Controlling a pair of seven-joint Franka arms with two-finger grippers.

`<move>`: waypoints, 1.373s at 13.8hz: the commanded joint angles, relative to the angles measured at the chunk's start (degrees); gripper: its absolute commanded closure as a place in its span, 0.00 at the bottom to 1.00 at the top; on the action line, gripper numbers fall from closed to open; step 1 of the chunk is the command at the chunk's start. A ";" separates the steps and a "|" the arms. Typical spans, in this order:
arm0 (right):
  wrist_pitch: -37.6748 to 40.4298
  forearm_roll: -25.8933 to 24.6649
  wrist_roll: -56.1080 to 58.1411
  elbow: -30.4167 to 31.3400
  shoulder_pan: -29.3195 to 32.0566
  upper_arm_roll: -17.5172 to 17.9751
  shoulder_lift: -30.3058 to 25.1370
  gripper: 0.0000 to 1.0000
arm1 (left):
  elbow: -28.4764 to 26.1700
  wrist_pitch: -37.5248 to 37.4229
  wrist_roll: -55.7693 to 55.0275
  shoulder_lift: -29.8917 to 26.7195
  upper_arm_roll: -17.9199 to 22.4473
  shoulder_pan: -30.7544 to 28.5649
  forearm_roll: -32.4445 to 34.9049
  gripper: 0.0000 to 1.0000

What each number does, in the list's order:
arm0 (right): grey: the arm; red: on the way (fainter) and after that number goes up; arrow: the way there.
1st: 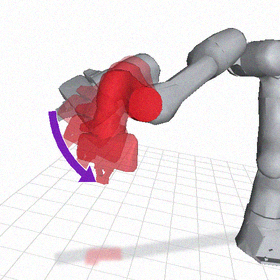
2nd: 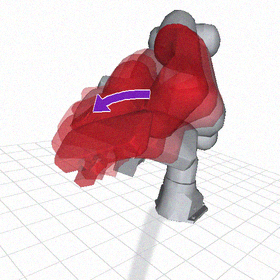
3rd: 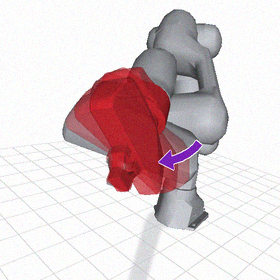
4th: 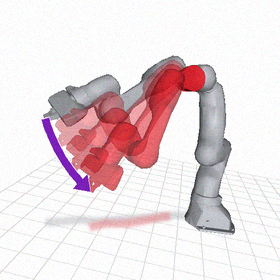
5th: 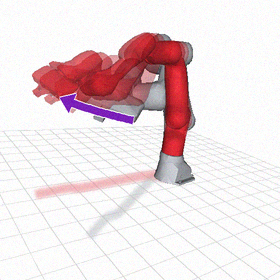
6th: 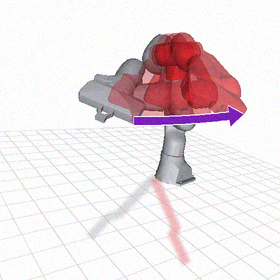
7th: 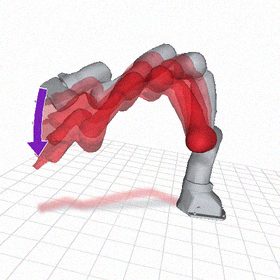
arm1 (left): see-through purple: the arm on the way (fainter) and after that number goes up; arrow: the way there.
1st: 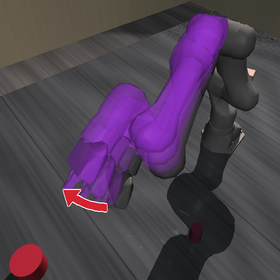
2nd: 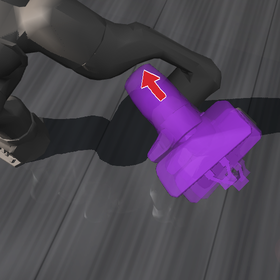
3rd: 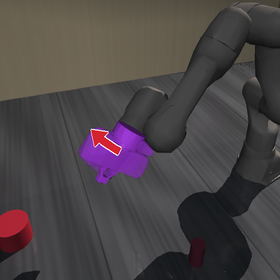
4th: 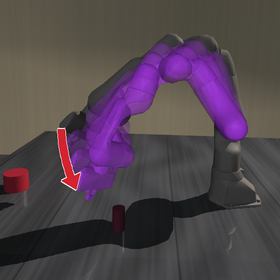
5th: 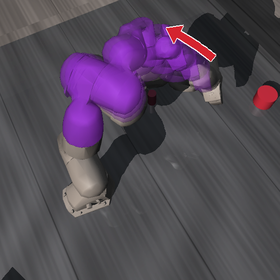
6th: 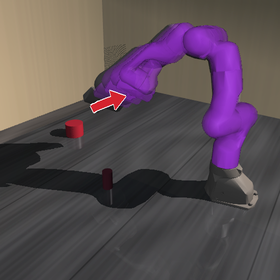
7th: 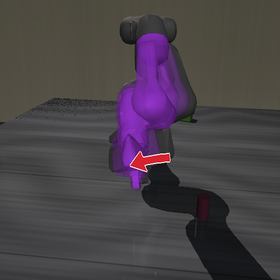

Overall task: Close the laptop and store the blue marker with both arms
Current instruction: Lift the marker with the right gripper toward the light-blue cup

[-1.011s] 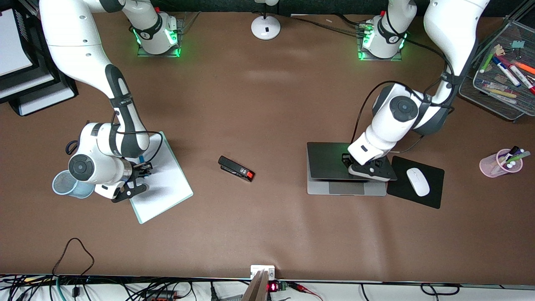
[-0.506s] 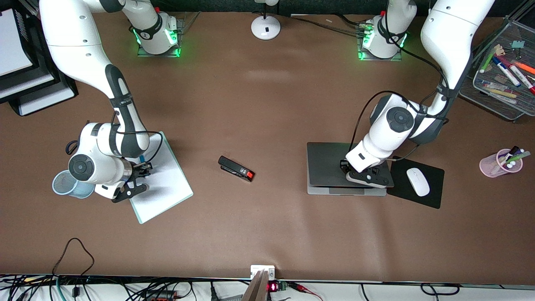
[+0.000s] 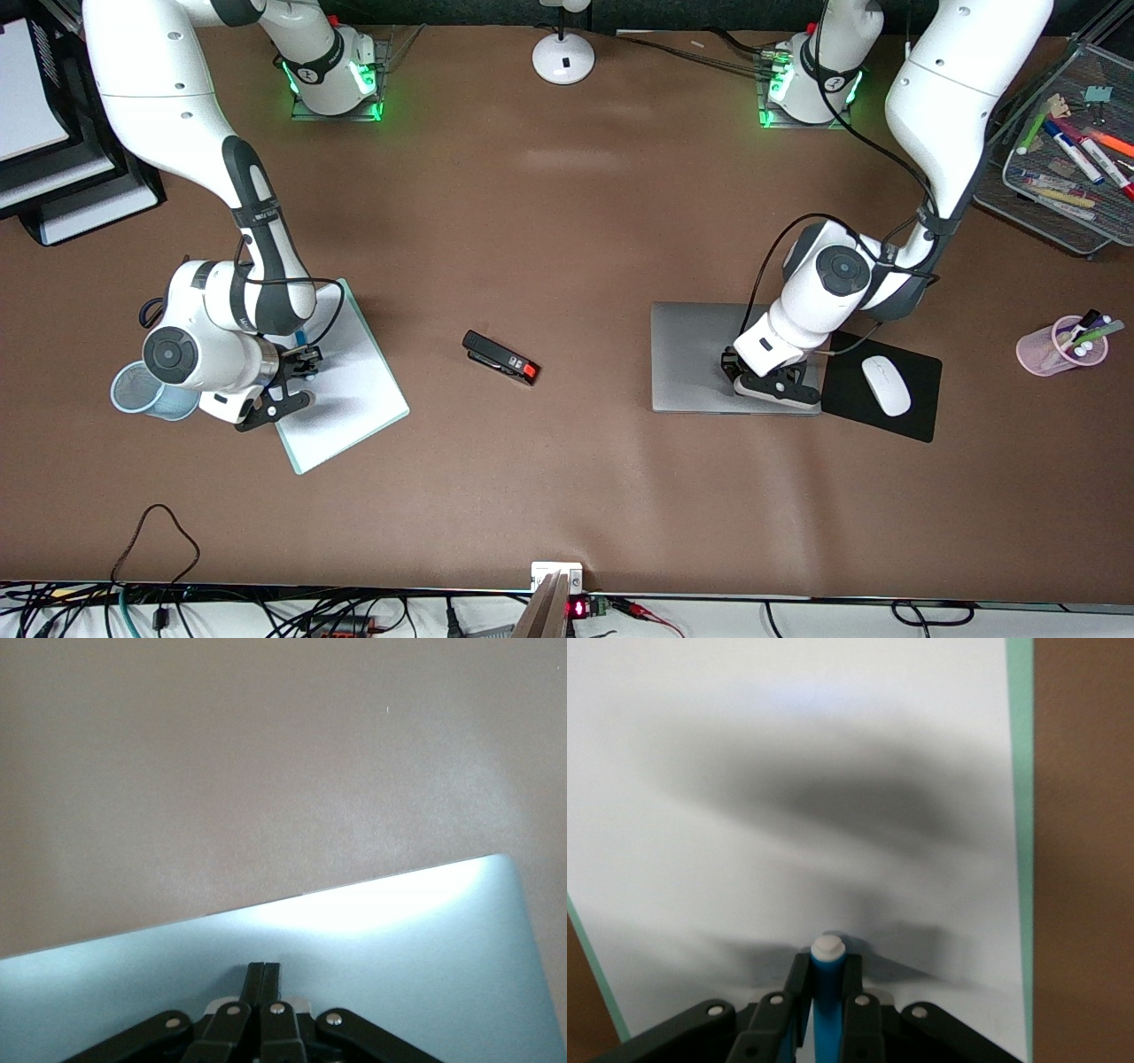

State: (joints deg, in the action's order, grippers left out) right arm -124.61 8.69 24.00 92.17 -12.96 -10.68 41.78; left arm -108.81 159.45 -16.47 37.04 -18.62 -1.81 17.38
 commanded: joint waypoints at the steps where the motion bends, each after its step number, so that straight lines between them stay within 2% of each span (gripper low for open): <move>1: 1.20 0.72 1.14 -2.86 0.66 -0.04 -1.43 1.00 | 1.67 3.31 0.30 2.77 0.69 -0.04 3.70 1.00; 6: 9.10 1.51 2.97 -9.10 1.18 -0.22 -5.47 1.00 | 2.55 3.85 0.21 3.92 0.78 -0.21 4.95 1.00; 9: 12.80 1.95 8.76 -9.90 1.97 -0.13 -10.82 1.00 | 2.55 3.85 0.21 3.83 0.78 -0.39 5.03 1.00; 11: 15.35 5.97 13.16 -9.99 4.16 -0.22 -13.73 1.00 | 2.55 2.98 0.04 2.87 0.78 -0.57 5.03 1.00; 15: 17.64 13.35 32.20 -12.97 10.22 -0.40 -15.23 1.00 | 2.20 -10.97 0.13 -4.67 -0.28 -0.57 5.03 1.00; 17: 17.82 19.67 44.06 -13.68 13.65 -0.31 -15.23 1.00 | 2.46 -20.36 0.56 -8.80 -0.80 -0.30 5.03 1.00; 19: 17.82 26.09 57.32 -13.68 16.46 -0.31 -15.23 1.00 | 3.33 -30.29 1.88 -12.67 -3.17 -1.18 4.25 1.00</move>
State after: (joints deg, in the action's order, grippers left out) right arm -108.01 29.60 70.86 79.40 0.95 -11.60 26.37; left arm -105.11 137.02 -16.02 29.01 -19.91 -1.97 20.64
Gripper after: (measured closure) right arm 0.828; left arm 0.991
